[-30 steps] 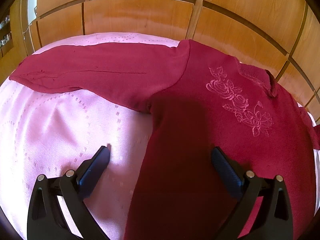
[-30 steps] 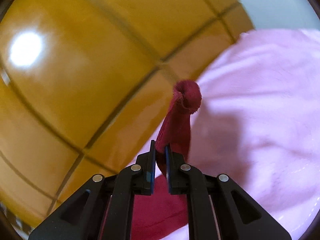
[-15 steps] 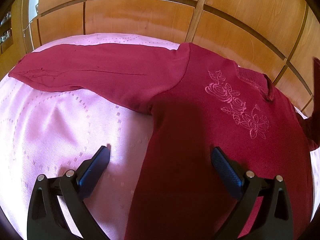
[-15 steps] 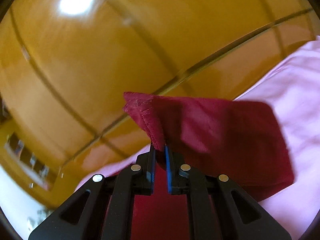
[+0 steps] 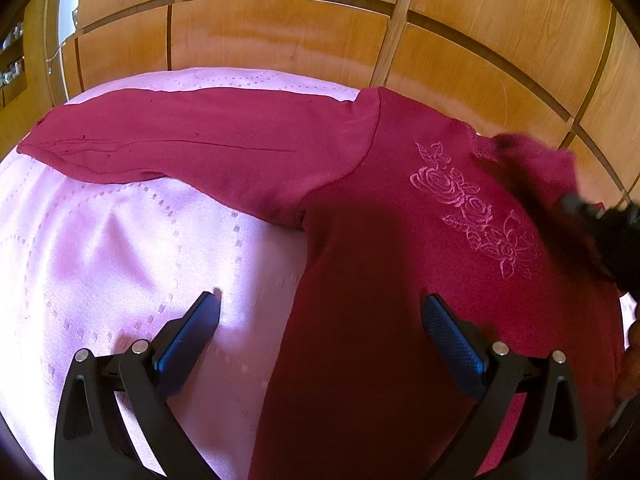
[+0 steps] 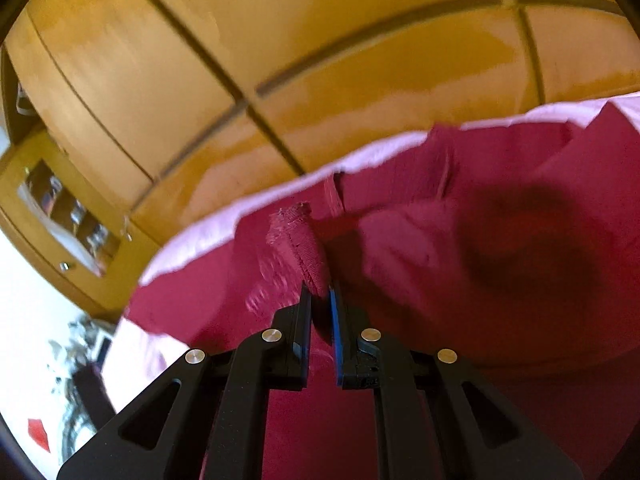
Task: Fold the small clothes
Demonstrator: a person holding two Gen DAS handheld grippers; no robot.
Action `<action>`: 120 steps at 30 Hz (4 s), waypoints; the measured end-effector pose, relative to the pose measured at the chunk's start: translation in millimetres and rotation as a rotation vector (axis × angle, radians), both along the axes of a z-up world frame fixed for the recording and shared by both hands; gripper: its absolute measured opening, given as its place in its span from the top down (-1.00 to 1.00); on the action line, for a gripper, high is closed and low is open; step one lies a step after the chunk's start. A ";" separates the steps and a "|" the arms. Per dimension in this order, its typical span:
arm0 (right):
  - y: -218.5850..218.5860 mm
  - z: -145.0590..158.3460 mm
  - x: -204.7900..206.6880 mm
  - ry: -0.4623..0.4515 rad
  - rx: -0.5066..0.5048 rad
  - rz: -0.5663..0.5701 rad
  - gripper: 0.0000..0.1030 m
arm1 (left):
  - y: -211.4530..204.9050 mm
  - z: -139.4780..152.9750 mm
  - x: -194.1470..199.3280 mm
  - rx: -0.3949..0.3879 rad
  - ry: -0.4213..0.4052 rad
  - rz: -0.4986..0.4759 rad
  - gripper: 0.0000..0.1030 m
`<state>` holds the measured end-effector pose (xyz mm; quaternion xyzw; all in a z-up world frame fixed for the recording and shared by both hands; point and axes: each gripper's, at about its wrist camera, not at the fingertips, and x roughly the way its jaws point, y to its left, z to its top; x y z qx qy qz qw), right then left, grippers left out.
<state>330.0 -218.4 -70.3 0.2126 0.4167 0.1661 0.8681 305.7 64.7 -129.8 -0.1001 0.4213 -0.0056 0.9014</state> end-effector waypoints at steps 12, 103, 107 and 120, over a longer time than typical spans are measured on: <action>-34.6 13.7 -57.6 -0.076 -0.177 0.070 -0.20 | 2.0 1.4 1.3 -0.003 0.009 -0.002 -0.96; -121.8 -9.6 -50.7 -0.009 -0.459 -0.276 0.34 | -74.2 10.8 64.2 -0.185 -0.050 -0.169 -0.12; -117.7 -20.3 -50.8 0.003 -0.495 -0.278 0.33 | -74.6 12.4 63.5 -0.198 -0.053 -0.188 -0.29; -113.7 -23.5 -51.0 -0.023 -0.545 -0.287 0.31 | -21.1 50.6 22.7 -0.291 -0.155 -0.097 -0.78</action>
